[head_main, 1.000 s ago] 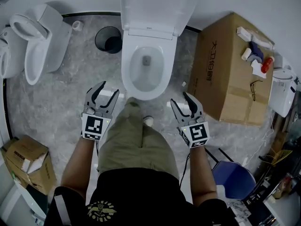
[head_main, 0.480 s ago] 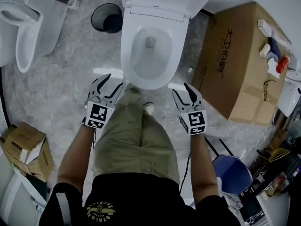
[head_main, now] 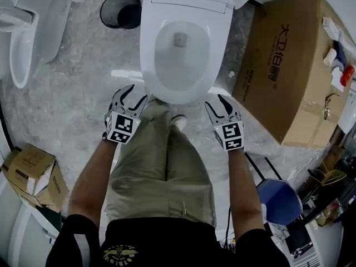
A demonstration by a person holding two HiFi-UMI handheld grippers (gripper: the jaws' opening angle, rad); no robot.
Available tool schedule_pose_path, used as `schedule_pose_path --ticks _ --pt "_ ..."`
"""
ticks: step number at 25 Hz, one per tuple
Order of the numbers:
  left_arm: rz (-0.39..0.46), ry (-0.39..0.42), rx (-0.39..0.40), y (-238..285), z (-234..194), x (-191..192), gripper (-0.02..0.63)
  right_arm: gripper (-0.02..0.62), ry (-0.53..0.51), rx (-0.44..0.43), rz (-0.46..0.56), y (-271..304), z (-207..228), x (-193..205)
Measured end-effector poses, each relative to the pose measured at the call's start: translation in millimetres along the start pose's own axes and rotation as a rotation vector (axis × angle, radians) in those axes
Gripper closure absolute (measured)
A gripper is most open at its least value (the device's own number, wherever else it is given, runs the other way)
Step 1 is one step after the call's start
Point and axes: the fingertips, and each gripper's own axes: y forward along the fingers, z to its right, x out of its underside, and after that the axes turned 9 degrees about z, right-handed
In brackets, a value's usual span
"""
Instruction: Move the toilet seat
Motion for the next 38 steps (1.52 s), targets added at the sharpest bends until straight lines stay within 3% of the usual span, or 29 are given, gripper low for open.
schedule_pose_path --ticks 5,10,13,21,25,28,38 --pt "-0.062 0.022 0.031 30 2 40 0.387 0.374 -0.019 -0.023 -0.082 32 8 47" --pt "-0.137 0.096 0.058 49 0 76 0.385 0.374 -0.022 -0.013 -0.235 53 19 109" --pt "-0.164 0.106 0.081 60 1 89 0.385 0.374 -0.024 -0.028 -0.261 66 17 126" --pt "-0.207 0.102 0.097 72 9 107 0.367 0.401 -0.028 -0.036 -0.26 80 9 120" --pt "-0.216 0.103 0.125 71 23 107 0.362 0.433 0.046 -0.056 -0.241 75 3 115" --pt "-0.209 0.098 0.138 75 30 101 0.359 0.433 0.089 -0.068 -0.211 69 3 110" --pt "-0.142 0.078 0.15 52 35 60 0.359 0.433 0.084 -0.089 -0.166 37 -2 74"
